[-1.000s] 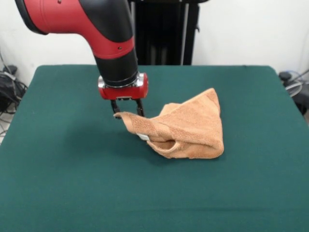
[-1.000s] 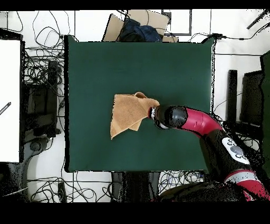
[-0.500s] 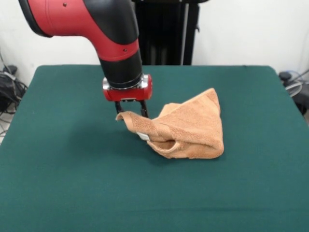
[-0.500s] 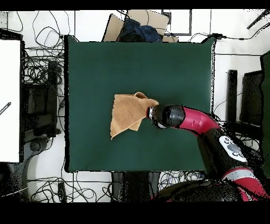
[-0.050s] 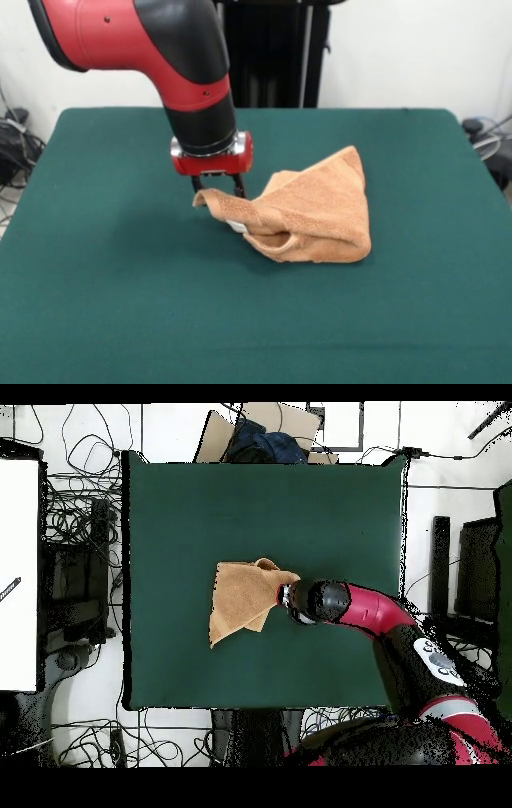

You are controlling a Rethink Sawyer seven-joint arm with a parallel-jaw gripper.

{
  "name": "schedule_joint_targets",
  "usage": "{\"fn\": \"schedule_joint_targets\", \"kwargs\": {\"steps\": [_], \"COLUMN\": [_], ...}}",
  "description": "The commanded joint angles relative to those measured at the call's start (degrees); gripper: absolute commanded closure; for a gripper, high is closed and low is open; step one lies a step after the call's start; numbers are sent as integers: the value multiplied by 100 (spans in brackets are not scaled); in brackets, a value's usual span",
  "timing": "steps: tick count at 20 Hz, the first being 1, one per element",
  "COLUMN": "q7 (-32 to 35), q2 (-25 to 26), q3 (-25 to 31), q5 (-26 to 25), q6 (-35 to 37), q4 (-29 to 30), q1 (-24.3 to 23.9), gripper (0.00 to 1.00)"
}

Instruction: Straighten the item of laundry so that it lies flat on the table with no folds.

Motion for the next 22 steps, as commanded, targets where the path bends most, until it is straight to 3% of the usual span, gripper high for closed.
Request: {"fn": "schedule_joint_targets", "kwargs": {"steps": [1, 7, 14, 22], "q7": [183, 218, 298, 238], "q2": [-34, -83, -484, -508], "q3": [412, 416, 360, 426], "q5": [228, 263, 338, 445], "q6": [529, 572, 876, 1101], "q4": [-255, -266, -225, -352], "q1": [169, 174, 329, 352], "gripper": [0, 0, 0, 0]}}
